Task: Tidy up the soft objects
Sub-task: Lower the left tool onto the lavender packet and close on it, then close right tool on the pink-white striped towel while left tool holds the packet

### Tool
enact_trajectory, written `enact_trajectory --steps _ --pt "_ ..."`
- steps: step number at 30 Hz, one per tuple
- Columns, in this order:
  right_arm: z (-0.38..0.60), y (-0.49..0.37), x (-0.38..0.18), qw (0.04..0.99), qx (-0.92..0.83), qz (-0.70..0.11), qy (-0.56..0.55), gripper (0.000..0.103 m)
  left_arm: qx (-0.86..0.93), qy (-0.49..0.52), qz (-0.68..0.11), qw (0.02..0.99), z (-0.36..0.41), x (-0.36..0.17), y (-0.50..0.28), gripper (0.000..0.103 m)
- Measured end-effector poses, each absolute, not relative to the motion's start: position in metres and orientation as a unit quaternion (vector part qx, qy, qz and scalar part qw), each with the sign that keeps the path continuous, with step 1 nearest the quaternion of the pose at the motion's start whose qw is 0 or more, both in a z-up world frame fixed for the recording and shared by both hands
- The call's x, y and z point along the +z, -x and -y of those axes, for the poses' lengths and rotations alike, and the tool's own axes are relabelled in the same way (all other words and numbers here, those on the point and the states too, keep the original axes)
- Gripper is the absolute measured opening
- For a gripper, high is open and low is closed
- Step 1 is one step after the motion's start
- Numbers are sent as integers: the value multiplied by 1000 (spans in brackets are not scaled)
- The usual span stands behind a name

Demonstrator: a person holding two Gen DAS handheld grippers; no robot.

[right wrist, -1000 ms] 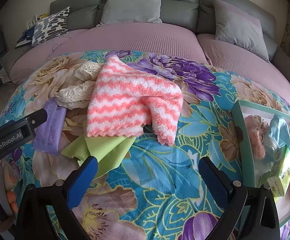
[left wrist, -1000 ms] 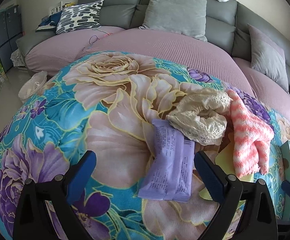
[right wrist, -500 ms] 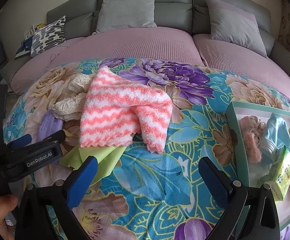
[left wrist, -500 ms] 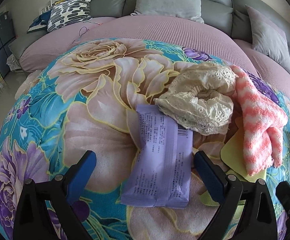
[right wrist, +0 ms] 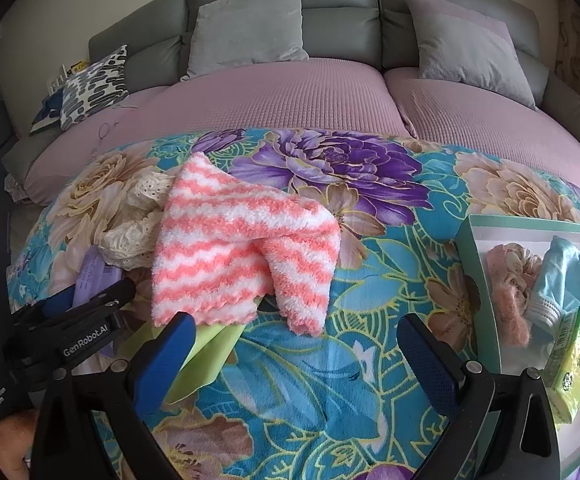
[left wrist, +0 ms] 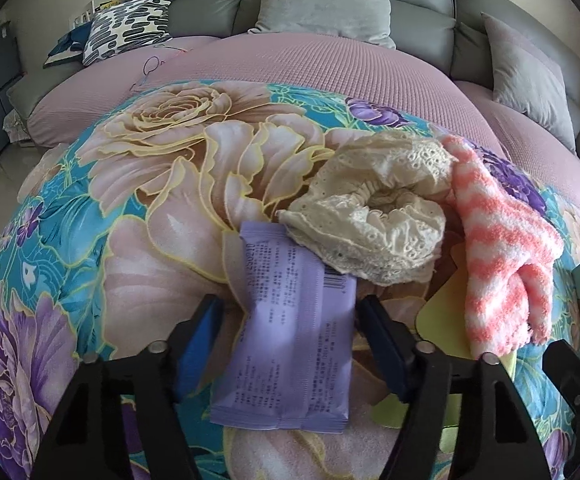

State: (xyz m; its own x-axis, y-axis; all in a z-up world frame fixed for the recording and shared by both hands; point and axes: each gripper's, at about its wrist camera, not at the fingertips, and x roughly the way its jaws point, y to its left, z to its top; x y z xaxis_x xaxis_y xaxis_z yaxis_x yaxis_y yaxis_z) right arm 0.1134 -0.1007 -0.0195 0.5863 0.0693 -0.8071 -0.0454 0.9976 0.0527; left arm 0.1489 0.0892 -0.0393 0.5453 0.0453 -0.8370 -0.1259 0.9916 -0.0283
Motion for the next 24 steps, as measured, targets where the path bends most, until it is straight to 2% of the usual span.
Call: enact_trajectory --steps 2,6,12,24 --pt "100 -113 -20 890 33 -454 -13 102 45 39 -475 878 -88 -39 -149 66" --pt "100 -114 -20 890 34 -455 -12 102 41 45 -476 877 -88 -38 -149 53" --pt "102 -113 -20 890 34 -455 -17 102 37 54 -476 877 -91 -37 -147 50" --pt "104 -113 -20 891 33 -453 -22 102 78 65 -477 873 -110 -32 -141 49"
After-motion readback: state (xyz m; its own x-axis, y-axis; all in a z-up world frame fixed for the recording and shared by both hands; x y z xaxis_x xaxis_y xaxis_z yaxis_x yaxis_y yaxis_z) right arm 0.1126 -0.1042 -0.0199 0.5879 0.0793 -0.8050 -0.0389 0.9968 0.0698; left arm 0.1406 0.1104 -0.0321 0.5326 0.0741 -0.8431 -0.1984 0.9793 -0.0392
